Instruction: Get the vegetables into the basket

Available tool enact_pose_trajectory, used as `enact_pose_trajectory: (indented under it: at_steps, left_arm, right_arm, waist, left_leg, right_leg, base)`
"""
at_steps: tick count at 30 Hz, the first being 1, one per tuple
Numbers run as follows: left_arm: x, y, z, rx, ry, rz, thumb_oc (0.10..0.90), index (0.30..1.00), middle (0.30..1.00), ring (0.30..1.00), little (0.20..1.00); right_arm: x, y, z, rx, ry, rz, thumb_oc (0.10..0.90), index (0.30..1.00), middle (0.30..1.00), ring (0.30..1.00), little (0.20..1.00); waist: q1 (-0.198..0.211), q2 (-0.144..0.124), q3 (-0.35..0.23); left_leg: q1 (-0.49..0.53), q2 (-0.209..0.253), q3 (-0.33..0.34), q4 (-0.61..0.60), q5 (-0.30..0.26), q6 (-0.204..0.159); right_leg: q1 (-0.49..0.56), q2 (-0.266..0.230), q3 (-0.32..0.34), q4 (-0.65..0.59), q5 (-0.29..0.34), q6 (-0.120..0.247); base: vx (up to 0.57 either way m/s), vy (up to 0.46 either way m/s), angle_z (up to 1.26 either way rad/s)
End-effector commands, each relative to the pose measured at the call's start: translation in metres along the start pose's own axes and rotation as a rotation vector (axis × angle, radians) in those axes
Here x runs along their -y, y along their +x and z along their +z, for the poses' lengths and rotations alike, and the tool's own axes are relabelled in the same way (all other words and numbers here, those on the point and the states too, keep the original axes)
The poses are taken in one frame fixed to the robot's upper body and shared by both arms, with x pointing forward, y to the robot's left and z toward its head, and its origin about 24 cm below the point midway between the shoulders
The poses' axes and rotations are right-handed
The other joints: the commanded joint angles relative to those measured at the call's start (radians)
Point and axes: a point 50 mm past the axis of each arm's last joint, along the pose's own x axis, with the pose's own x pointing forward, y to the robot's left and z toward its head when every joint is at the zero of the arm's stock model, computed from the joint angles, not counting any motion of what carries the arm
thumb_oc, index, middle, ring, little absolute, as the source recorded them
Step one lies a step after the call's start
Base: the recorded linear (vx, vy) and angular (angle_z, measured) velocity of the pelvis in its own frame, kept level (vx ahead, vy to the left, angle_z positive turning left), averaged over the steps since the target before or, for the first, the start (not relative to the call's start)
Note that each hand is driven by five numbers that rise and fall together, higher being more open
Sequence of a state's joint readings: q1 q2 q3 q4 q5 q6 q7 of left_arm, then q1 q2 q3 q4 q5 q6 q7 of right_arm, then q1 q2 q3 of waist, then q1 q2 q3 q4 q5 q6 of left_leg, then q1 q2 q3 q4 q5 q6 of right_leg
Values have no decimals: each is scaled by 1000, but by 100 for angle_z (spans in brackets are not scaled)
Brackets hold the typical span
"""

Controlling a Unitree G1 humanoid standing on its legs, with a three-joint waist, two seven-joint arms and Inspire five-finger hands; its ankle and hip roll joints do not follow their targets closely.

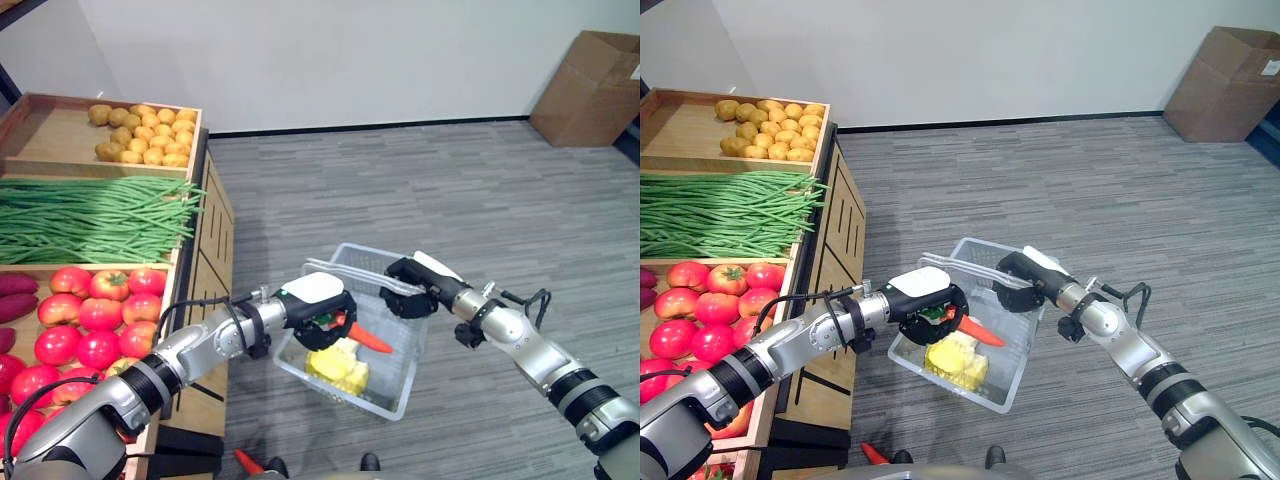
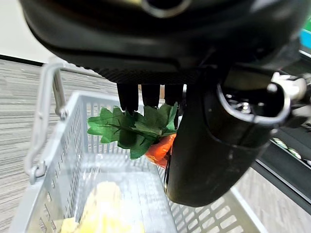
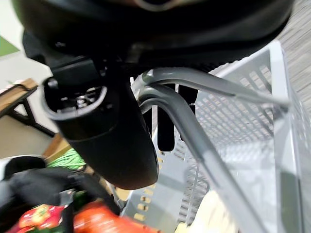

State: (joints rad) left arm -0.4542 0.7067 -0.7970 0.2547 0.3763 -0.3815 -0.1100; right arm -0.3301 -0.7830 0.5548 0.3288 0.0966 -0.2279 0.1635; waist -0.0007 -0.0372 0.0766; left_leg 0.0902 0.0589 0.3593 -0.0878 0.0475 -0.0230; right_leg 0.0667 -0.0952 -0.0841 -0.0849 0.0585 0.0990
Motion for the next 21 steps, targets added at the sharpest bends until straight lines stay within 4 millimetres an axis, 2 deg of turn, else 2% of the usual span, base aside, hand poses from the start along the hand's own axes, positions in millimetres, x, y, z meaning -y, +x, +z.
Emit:
enact_pose_trajectory:
  at_steps: [1,3,6,7,8,9,10,12,16,21]
  left_arm:
    - [-30,12,9,71,38,187,400,300,300,300,300]
    - [-17,17,7,47,29,148,400,300,300,300,300]
    - [-8,23,2,14,62,116,400,300,300,300,300]
    - [-3,26,0,-3,76,96,594,572,572,572,572]
    - [-3,26,0,-3,77,97,724,753,753,753,753]
    - [1,28,-2,-18,88,84,900,1000,1000,1000,1000]
    - [9,31,-8,-63,106,56,900,1000,1000,1000,1000]
    - [14,35,-13,-101,121,54,900,1000,1000,1000,1000]
    - [14,30,-21,-153,104,109,900,1000,1000,1000,1000]
    - [10,25,-17,-133,24,151,900,1000,1000,1000,1000]
  right_arm:
    - [59,3,77,411,84,-259,400,300,300,300,300]
    - [54,4,80,438,119,-258,400,300,300,300,300]
    - [48,6,82,445,125,-237,400,300,300,300,300]
    - [46,7,82,445,125,-231,400,300,300,300,300]
    - [46,7,82,444,125,-232,400,300,300,300,300]
    - [45,7,81,443,129,-226,400,300,300,300,300]
    - [45,7,80,436,131,-226,400,300,300,300,300]
    - [43,8,79,431,143,-232,400,300,300,300,300]
    - [44,5,73,411,153,-248,400,300,300,300,300]
    - [43,4,61,358,162,-272,400,300,300,300,300]
  waist:
    - [27,-23,-89]
    - [23,-22,-88]
    - [23,-23,-89]
    - [22,-23,-90]
    - [22,-23,-90]
    - [22,-23,-90]
    - [20,-24,-89]
    - [19,-24,-89]
    - [24,-24,-90]
    - [27,-24,-87]
  left_leg:
    - [50,88,-21,1,-4,-92]
    - [50,89,-21,1,-3,-91]
    - [50,88,-20,1,-4,-91]
    - [50,88,-21,1,-5,-91]
    - [50,88,-21,1,-5,-91]
    - [50,88,-22,1,-5,-91]
    - [49,89,-24,1,-4,-91]
    - [47,90,-24,1,-4,-92]
    - [47,93,-25,1,-3,-93]
    - [50,93,-30,1,-3,-92]
  right_leg:
    - [-59,-91,-9,3,95,100]
    - [-60,-91,-8,4,97,99]
    - [-59,-91,-10,3,96,99]
    - [-58,-92,-12,3,96,99]
    - [-57,-92,-13,3,96,99]
    - [-56,-92,-13,3,95,99]
    - [-55,-91,-14,3,96,98]
    - [-55,-92,-16,2,96,97]
    - [-52,-91,-18,2,93,94]
    - [-46,-91,-21,3,91,91]
  base:
    - [0,0,0]
    - [0,0,0]
    - [0,0,0]
    - [0,0,0]
    - [0,0,0]
    - [0,0,0]
    - [0,0,0]
    - [0,0,0]
    - [0,0,0]
    - [0,0,0]
